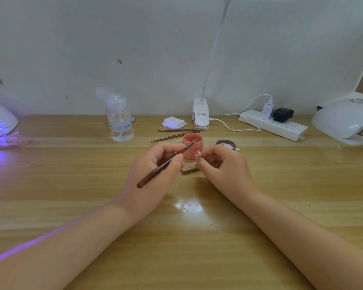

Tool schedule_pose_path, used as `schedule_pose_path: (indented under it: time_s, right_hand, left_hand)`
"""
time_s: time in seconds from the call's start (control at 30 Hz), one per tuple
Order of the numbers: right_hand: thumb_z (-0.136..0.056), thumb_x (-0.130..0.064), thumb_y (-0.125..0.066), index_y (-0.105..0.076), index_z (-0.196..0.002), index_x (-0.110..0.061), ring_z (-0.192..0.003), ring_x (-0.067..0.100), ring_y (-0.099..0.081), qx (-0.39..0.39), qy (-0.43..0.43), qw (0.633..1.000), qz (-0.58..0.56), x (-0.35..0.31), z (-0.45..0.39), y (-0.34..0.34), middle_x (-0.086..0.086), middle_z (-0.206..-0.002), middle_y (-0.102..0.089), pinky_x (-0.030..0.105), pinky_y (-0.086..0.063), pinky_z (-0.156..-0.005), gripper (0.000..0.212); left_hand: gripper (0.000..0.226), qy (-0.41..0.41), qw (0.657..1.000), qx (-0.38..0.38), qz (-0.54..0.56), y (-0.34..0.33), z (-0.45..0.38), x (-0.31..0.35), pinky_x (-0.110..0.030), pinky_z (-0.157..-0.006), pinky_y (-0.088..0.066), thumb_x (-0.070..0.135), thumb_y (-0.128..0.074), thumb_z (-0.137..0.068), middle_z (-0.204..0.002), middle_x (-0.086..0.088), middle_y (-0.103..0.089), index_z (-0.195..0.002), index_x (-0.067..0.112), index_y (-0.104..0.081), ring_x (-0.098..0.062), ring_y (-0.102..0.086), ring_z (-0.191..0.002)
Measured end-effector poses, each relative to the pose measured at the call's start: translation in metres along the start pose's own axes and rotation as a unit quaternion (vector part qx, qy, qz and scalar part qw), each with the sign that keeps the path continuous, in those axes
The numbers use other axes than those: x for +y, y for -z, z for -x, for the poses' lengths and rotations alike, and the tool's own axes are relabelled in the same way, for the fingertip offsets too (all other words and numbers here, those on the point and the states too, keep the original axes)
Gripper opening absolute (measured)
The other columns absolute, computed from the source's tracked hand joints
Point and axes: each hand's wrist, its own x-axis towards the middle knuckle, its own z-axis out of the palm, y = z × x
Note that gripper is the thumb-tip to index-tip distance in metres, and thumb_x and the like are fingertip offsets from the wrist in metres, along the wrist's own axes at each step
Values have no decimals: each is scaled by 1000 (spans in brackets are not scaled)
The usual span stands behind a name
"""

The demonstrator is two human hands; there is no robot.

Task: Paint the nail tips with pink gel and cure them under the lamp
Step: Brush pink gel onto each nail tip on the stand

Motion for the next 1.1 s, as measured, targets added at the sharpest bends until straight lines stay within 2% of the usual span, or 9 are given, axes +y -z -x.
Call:
schedule_pose_path:
  time_s: [0.07,0.13,0.23,0.3,0.4,0.6,0.7,0.9,1.1]
  right_hand:
    - [-87,-25,-69,-70,-78,-19,-59,10,-60,5,1,1000,-8,-2,1,1,-6,-65,-66,34,-53,-63,11]
    - [-88,-25,-69,-70,-79,-18,-59,15,-62,5,2,1000,-15,-3,2,2,-6,-66,-66,39,-55,-65,12]
    - [-87,-25,-69,-70,-80,-17,-60,19,-63,5,2,1000,-20,-5,2,3,-6,-67,-67,42,-55,-67,10]
    - [-87,-23,-70,-71,-80,-17,-60,19,-63,8,4,1000,-21,-6,2,3,-7,-66,-66,43,-54,-67,9]
    - [-86,-23,-70,-71,-80,-18,-60,20,-63,12,2,1000,-23,-5,2,3,-7,-66,-66,44,-55,-66,8]
    - [-86,-21,-70,-70,-79,-22,-60,20,-63,11,5,1000,-27,-4,2,3,-6,-67,-66,43,-55,-66,7]
    - [-86,-21,-70,-70,-79,-20,-59,20,-63,10,6,1000,-25,-3,1,2,-5,-67,-67,44,-55,-66,7]
    - [-87,-21,-70,-71,-80,-19,-59,21,-62,6,1,999,-31,-2,1,2,-4,-69,-67,45,-55,-66,7]
    - [-86,-19,-70,-70,-79,-20,-56,18,-63,6,4,999,-40,-2,1,2,-5,-66,-66,44,-56,-64,7]
  left_hand:
    - [25,-39,999,-8,-22,3,4,2,-25,-64,-51,21,-62,-89,-82,6,-70,-96,43,-70,-15,-64,-75]
    - [23,-97,994,-19,-56,7,5,2,-18,-65,-46,16,-63,-90,-81,10,-65,-97,35,-72,-8,-60,-72]
    - [15,-150,983,-40,-101,11,4,2,-13,-77,-41,26,-57,-92,-89,14,-62,-99,25,-71,-6,-61,-84]
    - [18,-145,980,-43,-130,9,5,4,-8,-81,-41,30,-53,-95,-97,18,-65,-105,37,-67,-2,-62,-94]
    - [32,-121,983,-34,-131,6,9,6,-4,-83,-41,20,-58,-92,-103,30,-66,-106,48,-58,5,-62,-100]
    - [23,-124,981,-28,-147,5,13,3,-7,-82,-44,16,-61,-86,-93,13,-71,-103,31,-64,0,-65,-94]
    - [16,-131,979,-45,-151,7,14,4,-13,-79,-46,25,-55,-86,-87,6,-70,-97,23,-67,-6,-65,-88]
    - [20,-90,987,-8,-130,6,13,5,-7,-80,-44,23,-57,-89,-96,18,-70,-100,38,-63,0,-65,-94]
    - [16,-105,985,-21,-133,9,14,4,-7,-75,-44,30,-52,-86,-89,15,-70,-93,28,-66,-3,-65,-88]
